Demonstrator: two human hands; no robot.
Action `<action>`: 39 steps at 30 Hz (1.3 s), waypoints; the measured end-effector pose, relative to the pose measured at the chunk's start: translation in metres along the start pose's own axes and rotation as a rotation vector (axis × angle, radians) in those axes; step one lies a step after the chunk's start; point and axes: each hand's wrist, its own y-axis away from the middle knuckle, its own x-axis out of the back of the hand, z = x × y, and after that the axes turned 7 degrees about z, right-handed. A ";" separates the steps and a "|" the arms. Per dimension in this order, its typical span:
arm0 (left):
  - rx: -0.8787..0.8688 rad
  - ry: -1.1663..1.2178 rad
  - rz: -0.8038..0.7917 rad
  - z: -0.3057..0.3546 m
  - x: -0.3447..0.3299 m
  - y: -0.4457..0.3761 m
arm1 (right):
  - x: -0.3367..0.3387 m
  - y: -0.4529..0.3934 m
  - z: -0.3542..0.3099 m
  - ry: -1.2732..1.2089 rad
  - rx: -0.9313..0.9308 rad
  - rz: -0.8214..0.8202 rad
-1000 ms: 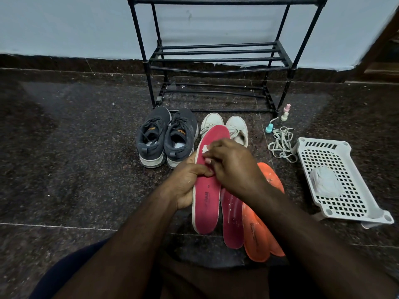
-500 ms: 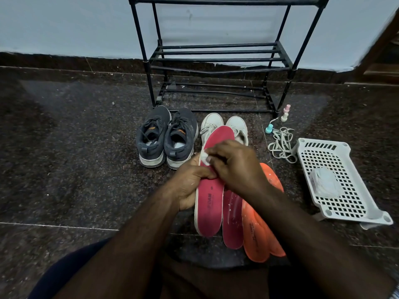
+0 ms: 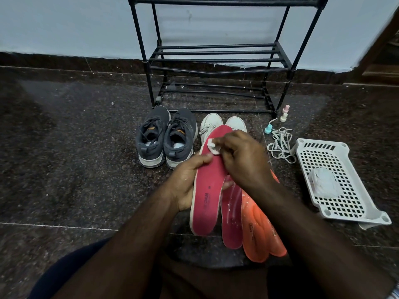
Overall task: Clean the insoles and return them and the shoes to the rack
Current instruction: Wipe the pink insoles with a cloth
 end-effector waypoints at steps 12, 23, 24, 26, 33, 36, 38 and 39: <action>0.026 0.099 0.089 0.003 0.003 -0.003 | -0.017 0.024 -0.026 -0.048 0.097 -0.126; 0.054 0.003 0.101 0.001 0.001 -0.005 | -0.018 0.025 -0.030 -0.035 -0.014 -0.108; 0.051 -0.019 0.102 0.001 0.001 -0.005 | -0.018 0.025 -0.030 -0.034 -0.001 -0.099; 0.014 -0.064 0.107 -0.001 0.001 -0.006 | -0.017 0.021 -0.027 -0.001 0.023 -0.068; -0.138 -0.298 0.061 -0.009 0.004 -0.003 | 0.006 -0.012 0.016 0.156 -0.105 0.069; -0.147 -0.298 0.063 -0.008 0.004 -0.001 | 0.012 -0.012 0.016 0.104 -0.141 0.072; -0.147 -0.269 0.095 -0.007 0.005 -0.004 | 0.007 -0.004 0.008 0.091 -0.099 0.016; -0.139 -0.240 0.110 -0.006 0.005 -0.004 | 0.003 0.001 0.004 0.089 -0.069 -0.020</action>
